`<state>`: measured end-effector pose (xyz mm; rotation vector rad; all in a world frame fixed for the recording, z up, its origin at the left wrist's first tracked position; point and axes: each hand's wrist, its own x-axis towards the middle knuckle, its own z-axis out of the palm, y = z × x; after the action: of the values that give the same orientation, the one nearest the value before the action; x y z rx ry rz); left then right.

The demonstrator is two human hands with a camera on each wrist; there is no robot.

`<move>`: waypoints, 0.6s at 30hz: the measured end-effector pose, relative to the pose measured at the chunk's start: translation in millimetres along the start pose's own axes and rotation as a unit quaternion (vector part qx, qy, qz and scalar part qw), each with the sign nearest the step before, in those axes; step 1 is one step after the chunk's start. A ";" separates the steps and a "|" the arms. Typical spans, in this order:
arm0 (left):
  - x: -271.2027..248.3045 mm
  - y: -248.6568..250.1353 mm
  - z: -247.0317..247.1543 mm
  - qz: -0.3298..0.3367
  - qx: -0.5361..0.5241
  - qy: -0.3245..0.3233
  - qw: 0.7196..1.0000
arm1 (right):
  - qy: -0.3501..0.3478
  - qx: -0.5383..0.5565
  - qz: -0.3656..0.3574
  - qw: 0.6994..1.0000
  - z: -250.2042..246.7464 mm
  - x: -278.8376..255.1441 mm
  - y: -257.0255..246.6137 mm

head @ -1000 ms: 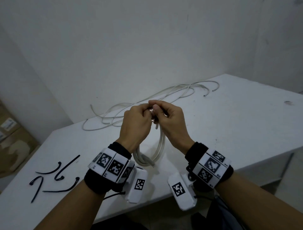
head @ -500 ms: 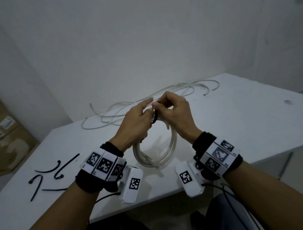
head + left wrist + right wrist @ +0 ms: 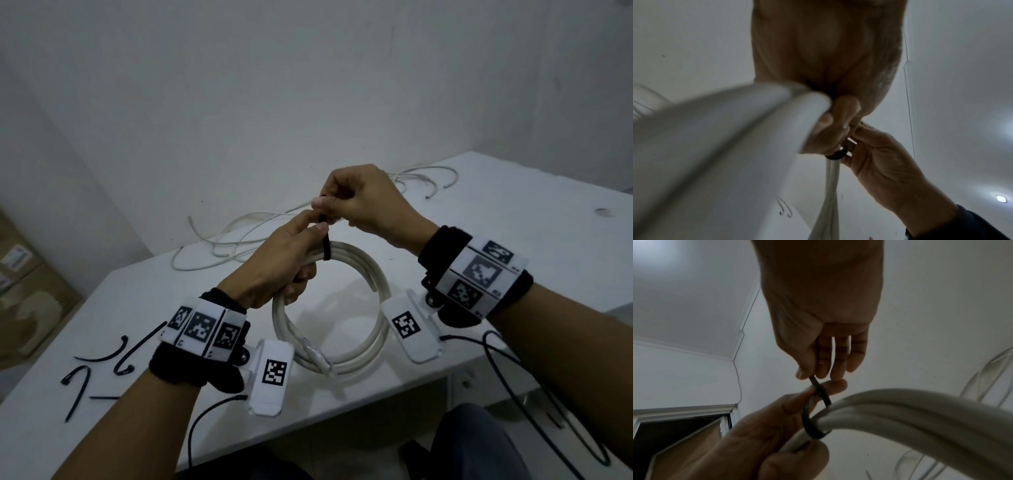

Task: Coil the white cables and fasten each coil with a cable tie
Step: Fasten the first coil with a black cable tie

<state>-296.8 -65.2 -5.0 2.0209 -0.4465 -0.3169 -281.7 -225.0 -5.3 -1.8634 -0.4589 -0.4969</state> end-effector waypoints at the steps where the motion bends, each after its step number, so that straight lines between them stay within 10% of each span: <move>1: 0.6 1.0 0.5 -0.007 -0.001 0.003 1.000 | -0.007 -0.010 -0.003 1.000 -1.0 2.3 -1.8; 12: 9.4 11.3 4.7 -0.022 0.061 0.012 0.998 | 0.005 0.112 0.030 0.993 -11.9 23.0 -6.5; 18: 8.7 10.5 5.8 -0.014 0.138 -0.005 0.990 | -0.061 0.331 0.129 0.933 -3.1 18.2 -4.9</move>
<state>-293.2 -78.1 1.3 2.2986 -0.4896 -0.2949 -269.5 -224.9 9.3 -1.2730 -0.3925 -0.0270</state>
